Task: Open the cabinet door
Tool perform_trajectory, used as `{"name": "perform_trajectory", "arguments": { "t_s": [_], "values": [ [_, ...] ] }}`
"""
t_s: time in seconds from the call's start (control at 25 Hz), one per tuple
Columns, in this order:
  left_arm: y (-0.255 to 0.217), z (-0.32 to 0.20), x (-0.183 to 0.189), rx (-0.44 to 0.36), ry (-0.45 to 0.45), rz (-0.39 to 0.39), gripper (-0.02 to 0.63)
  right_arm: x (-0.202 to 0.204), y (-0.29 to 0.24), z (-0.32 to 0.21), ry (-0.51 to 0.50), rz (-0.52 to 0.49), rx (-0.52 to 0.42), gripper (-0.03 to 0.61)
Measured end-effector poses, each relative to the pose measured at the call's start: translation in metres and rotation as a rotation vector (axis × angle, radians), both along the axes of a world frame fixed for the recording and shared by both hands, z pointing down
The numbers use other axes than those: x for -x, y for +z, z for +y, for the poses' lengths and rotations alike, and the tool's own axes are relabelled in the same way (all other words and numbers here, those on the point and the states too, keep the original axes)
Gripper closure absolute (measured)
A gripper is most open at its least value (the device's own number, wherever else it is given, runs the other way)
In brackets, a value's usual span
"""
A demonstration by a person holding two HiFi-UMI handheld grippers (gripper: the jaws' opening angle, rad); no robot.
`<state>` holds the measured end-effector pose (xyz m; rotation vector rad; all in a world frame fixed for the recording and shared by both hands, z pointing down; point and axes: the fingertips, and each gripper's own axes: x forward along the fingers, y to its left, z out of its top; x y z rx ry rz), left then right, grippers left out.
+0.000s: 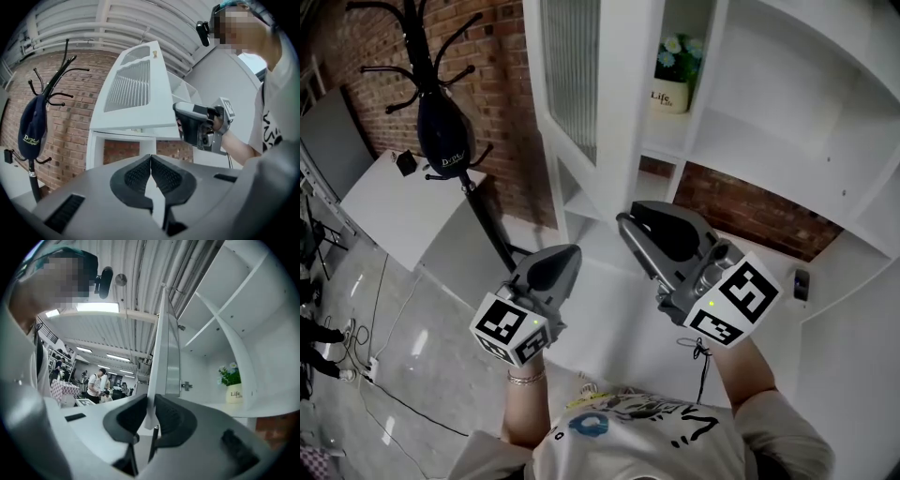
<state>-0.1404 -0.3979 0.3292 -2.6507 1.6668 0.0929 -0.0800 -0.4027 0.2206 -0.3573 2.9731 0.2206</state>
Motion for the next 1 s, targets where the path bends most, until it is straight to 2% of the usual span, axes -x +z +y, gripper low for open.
{"name": "perform_trajectory", "arguments": {
  "t_s": [0.12,0.28,0.48,1.0],
  "values": [
    [0.000,0.006,0.013,-0.007,-0.053,0.003,0.598,0.011,0.000,0.013,-0.079,-0.033,0.015,0.508],
    [0.001,0.014,0.030,-0.006,-0.104,0.002,0.598,0.031,-0.001,0.031,-0.149,-0.030,-0.013,0.508],
    [0.002,0.028,0.055,-0.030,-0.209,0.057,0.598,0.058,0.000,0.053,-0.206,-0.017,-0.120,0.513],
    [0.015,0.064,0.102,-0.003,-0.361,0.072,0.598,0.106,0.000,0.076,-0.348,-0.054,-0.089,0.522]
  ]
}}
